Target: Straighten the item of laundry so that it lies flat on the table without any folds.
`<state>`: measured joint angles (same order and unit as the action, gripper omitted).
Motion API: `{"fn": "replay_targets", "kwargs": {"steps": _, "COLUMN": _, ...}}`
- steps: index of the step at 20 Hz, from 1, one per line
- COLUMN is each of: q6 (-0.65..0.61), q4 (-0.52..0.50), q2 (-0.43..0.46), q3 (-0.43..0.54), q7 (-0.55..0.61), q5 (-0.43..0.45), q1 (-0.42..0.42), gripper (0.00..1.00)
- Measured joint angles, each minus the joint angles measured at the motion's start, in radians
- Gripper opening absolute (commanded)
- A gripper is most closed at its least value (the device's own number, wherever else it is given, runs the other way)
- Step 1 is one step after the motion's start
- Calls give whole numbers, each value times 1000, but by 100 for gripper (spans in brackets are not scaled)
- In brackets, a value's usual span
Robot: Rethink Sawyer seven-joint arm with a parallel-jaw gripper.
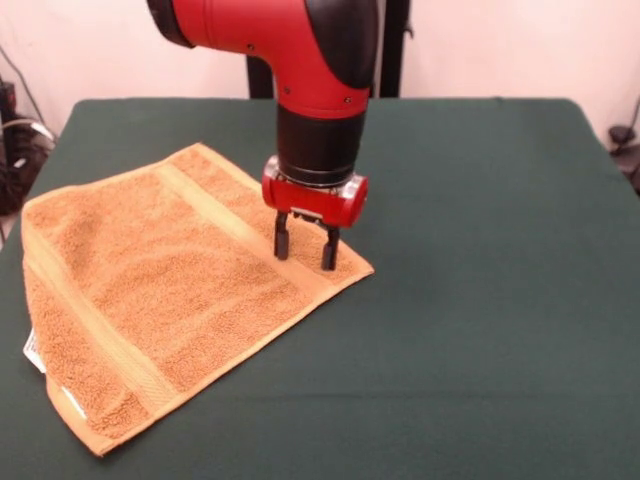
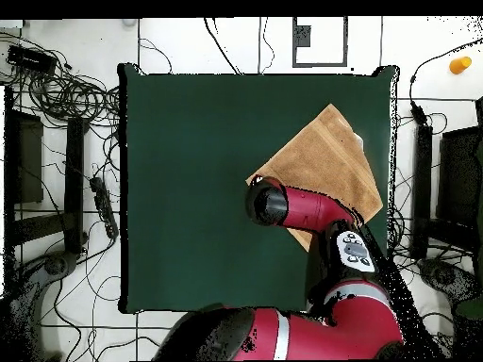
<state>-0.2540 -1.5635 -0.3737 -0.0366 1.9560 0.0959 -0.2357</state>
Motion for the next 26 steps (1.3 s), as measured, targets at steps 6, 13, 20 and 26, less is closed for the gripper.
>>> {"fn": "replay_targets", "kwargs": {"steps": 6, "q6": 1, "q4": 0, "q2": 0, "q3": 0, "q7": 0, "q5": -1, "q1": 0, "gripper": 100}}
{"fn": "replay_targets", "kwargs": {"steps": 13, "q6": 16, "q4": 7, "q2": 5, "q3": 0, "q7": 0, "q5": -13, "q1": 3, "gripper": 0}}
{"fn": "replay_targets", "kwargs": {"steps": 20, "q6": 16, "q4": 7, "q2": 5, "q3": -3, "q7": 0, "q5": -18, "q1": 5, "gripper": 0}}
{"fn": "replay_targets", "kwargs": {"steps": 26, "q6": 17, "q4": 6, "q2": 10, "q3": -20, "q7": 0, "q5": -55, "q1": 19, "gripper": 0}}
